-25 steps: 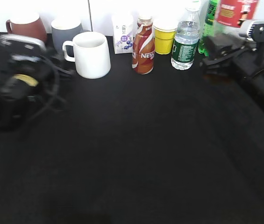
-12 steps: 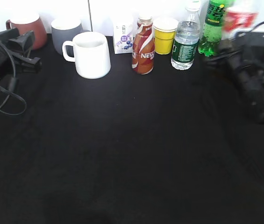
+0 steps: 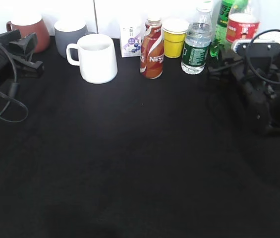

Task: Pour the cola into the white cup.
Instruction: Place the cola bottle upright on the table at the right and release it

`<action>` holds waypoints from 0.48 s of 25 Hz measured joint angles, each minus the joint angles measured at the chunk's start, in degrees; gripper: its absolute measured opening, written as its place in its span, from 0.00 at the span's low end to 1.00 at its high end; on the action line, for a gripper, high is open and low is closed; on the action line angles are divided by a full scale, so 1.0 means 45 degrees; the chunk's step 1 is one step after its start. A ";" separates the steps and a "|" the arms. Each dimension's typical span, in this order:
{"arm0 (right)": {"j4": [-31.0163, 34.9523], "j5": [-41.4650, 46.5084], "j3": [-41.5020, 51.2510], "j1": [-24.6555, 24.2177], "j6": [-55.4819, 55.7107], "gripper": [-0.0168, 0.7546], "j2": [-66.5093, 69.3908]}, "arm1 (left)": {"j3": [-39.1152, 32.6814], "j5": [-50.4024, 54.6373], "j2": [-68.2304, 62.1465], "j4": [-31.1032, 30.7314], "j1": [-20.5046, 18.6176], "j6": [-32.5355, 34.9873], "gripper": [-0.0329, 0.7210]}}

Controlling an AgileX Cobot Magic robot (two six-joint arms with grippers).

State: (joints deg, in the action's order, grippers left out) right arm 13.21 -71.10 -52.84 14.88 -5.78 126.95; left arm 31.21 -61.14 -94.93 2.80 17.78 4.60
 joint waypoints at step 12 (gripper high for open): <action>-0.0281 0.0174 0.0783 -0.0009 0.0049 0.76 -0.0121 | 0.0000 -0.0036 0.0000 -0.0036 0.0000 0.0000 0.40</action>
State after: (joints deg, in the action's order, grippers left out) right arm 11.95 -70.32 -49.31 14.84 -5.56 126.40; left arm 31.21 -61.30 -94.93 2.64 17.78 4.60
